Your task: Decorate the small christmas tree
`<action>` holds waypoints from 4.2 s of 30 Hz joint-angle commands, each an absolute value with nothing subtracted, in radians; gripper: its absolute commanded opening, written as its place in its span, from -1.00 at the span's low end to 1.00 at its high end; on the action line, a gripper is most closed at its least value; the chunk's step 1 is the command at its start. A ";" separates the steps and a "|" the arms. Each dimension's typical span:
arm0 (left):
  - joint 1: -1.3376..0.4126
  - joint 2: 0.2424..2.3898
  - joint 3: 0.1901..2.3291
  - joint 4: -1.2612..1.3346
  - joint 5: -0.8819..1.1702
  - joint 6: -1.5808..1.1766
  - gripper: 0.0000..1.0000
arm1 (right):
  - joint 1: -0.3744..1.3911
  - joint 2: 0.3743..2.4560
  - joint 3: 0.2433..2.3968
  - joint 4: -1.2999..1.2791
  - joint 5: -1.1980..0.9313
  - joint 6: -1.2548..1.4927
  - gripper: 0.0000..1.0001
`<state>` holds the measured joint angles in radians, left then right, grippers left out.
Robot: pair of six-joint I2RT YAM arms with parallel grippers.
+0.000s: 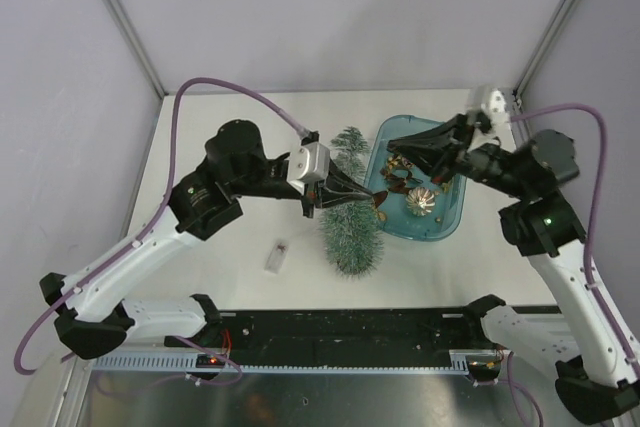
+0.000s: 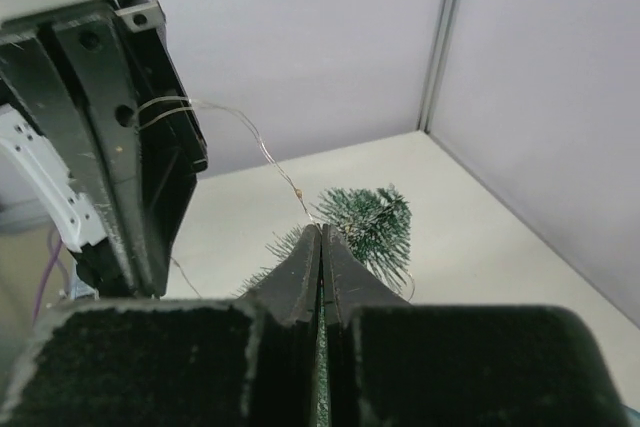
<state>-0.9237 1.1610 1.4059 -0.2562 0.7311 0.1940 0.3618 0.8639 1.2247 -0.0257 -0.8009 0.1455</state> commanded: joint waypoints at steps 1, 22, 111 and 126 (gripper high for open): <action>-0.928 1.131 1.382 -0.298 0.715 0.223 -0.98 | 0.468 0.870 1.280 -0.065 -0.651 -0.080 -1.00; -0.857 0.856 1.022 -0.295 0.616 0.163 -0.99 | 0.647 1.023 1.365 0.153 -0.432 -0.205 -1.00; -0.784 0.728 0.691 0.017 0.385 0.040 0.33 | 1.064 0.992 1.020 -0.865 0.542 0.403 -1.00; -0.755 0.687 0.667 0.034 0.451 -0.065 0.26 | 1.280 0.890 0.933 -0.726 0.277 0.651 -1.00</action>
<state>-0.7666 0.7090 0.6811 -0.0074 0.4175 -0.0303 1.2392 0.8917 0.9798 -0.8070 0.3580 0.5621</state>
